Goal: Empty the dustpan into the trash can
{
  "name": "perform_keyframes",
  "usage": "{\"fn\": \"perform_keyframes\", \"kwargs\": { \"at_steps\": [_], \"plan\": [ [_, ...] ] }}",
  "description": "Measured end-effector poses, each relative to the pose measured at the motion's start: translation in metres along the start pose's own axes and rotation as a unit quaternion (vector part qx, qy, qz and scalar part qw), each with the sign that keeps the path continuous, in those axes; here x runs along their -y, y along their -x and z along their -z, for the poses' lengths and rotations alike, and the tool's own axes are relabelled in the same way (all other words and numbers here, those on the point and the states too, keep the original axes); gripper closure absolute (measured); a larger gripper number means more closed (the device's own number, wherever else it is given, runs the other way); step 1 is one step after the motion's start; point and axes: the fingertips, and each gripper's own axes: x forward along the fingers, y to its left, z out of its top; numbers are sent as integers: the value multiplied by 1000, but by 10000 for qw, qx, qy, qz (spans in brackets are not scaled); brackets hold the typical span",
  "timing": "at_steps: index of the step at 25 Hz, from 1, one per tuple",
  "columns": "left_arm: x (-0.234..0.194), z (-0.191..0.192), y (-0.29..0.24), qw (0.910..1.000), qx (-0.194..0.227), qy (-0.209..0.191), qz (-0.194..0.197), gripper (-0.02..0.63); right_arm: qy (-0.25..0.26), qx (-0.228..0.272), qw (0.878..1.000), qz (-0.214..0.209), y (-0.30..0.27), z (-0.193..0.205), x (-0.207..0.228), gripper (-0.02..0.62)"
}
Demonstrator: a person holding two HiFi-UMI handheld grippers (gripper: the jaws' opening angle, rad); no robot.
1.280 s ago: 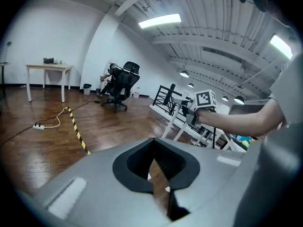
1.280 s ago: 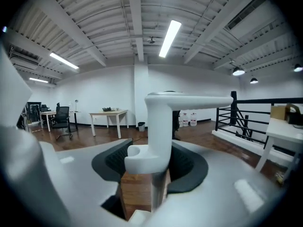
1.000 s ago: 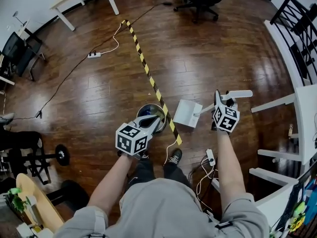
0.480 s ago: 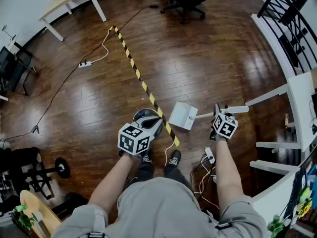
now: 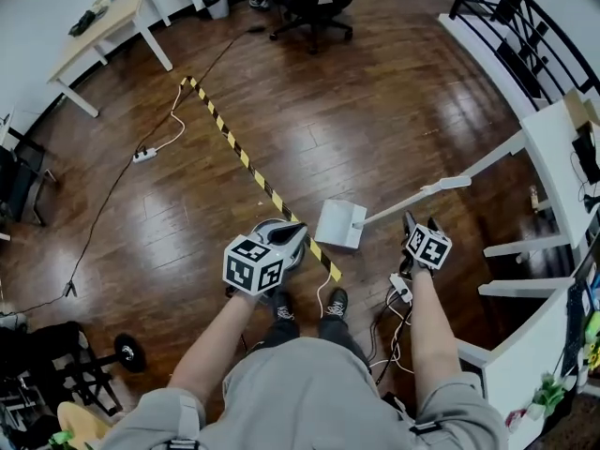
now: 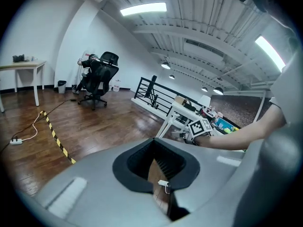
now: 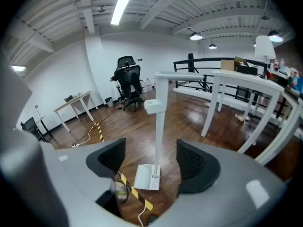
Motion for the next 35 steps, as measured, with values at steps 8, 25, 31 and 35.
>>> {"fn": "perform_keyframes", "kwargs": {
  "at_steps": [8, 25, 31, 35],
  "plan": [
    [15, -40, 5, 9981, 472, -255, 286, 600, 622, 935, 9761, -1863, 97, -45, -136, 540],
    [14, -127, 112, 9783, 2006, -465, -225, 600, 1300, 2057, 8724, -4240, 225, -156, -359, 592],
    [5, -126, 125, 9766, 2081, -410, -344, 600, 1432, 1979, 8679, -4325, 225, -151, -375, 592],
    [2, -124, 127, 9765, 2094, -333, -376, 600, 1460, 1965, 8668, -4345, 225, -151, -378, 592]
  ]
}}
